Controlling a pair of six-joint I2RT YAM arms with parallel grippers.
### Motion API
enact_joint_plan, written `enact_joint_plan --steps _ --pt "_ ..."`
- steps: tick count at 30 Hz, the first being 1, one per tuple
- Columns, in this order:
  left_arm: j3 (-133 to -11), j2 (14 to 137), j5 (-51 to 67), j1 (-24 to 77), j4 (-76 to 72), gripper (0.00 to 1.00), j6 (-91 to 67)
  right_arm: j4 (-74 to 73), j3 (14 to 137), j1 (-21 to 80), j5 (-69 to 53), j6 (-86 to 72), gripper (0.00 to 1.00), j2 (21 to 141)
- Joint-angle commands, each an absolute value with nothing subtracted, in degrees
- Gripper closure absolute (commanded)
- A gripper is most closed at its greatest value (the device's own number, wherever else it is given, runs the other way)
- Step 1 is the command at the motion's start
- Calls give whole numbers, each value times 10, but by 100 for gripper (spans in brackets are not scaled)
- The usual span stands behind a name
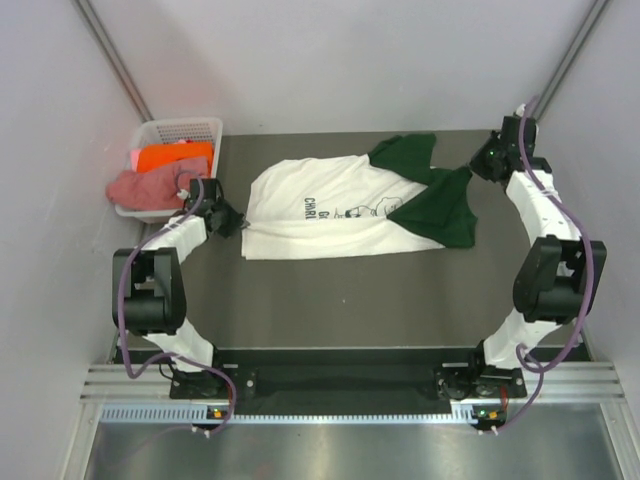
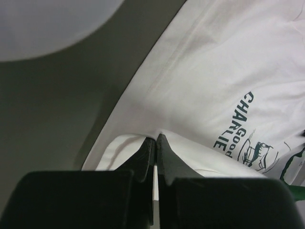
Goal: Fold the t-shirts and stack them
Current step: Fold the tshirt
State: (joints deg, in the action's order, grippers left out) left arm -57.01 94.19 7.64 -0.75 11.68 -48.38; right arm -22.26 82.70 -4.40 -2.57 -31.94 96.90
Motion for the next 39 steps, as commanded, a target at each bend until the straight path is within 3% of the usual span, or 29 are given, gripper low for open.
enact_joint_plan --steps 1,8,9,10,11,12,13,15,18,22,30,34,39 --pt "-595 949 82 -20 76 100 -490 -214 885 -35 -8 -308 100 987" --pt "-610 997 119 -34 37 100 -499 -220 994 -32 -11 -325 100 1077" --pt "-614 1005 130 -34 34 91 -499 -222 1009 -31 -12 -328 95 1103" --pt "-620 1011 133 -34 36 71 -498 -219 1019 -30 -12 -331 50 1113" --pt "-626 1015 137 -34 36 56 -498 -217 1027 -28 -12 -330 24 1119" --pt "-625 1013 139 -34 36 40 -495 -224 1035 -25 -4 -327 3 1122" --pt "-623 1008 142 -35 36 32 -492 -225 1033 -24 -4 -324 2 1117" --pt "-607 976 135 -34 42 13 -481 -199 973 -23 -4 -323 2 1073" --pt "-561 907 118 -34 50 8 -476 -141 817 -25 -4 -337 7 964" --pt "-491 813 102 -34 59 10 -483 -56 633 -32 2 -378 28 838" --pt "-362 716 84 -33 48 16 -526 -23 408 -32 10 -419 33 697" --pt "-338 706 74 -34 36 18 -529 12 348 -33 37 -453 43 691" --pt "-332 713 89 -34 11 21 -535 50 315 -35 33 -496 49 725"
